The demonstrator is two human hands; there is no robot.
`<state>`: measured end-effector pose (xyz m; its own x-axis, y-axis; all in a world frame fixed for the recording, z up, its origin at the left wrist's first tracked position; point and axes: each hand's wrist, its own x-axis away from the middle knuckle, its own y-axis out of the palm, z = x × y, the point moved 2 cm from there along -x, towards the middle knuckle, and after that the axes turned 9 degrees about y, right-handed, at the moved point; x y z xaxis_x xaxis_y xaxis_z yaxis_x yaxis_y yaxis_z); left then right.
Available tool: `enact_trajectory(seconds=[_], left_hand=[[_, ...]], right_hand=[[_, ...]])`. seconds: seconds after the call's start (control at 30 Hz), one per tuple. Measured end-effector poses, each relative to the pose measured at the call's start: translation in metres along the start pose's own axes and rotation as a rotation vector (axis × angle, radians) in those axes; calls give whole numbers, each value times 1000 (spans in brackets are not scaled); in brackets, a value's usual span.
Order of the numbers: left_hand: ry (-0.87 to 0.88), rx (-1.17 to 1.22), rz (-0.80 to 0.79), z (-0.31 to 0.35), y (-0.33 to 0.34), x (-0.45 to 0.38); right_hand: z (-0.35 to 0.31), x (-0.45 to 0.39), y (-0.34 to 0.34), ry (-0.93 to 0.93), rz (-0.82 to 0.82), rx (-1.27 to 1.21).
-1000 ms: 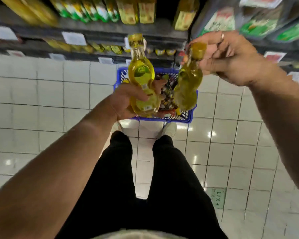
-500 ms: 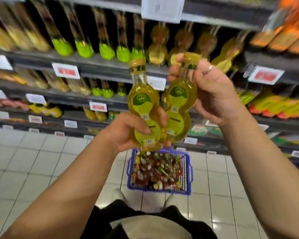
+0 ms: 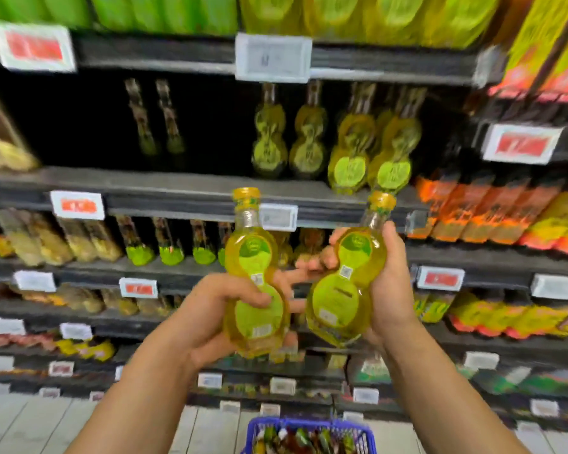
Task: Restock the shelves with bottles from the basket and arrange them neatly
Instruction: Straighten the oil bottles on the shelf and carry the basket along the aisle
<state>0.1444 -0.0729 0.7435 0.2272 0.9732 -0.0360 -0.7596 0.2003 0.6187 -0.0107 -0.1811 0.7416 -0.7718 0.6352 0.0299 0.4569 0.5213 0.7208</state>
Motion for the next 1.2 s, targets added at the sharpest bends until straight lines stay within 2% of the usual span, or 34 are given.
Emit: enact_trajectory(seconds=[0.13, 0.33, 0.47, 0.6, 0.87, 1.1, 1.2], left_hand=[[137, -60, 273, 25, 1, -24], [307, -224, 470, 54, -5, -49], [351, -328, 474, 69, -16, -59], [384, -485, 453, 88, -31, -75], [412, -861, 494, 125, -68, -110], [428, -1001, 444, 123, -86, -130], [472, -1003, 448, 120, -92, -134]], right_hand=[[-50, -7, -4, 129, -77, 13], [-92, -29, 3, 191, -22, 141], [-99, -48, 10, 191, 26, 192], [-97, -71, 24, 50, 98, 290], [-96, -117, 39, -278, 420, 783], [-84, -145, 32, -392, 774, 1079], [-81, -157, 31, -396, 836, 1142]])
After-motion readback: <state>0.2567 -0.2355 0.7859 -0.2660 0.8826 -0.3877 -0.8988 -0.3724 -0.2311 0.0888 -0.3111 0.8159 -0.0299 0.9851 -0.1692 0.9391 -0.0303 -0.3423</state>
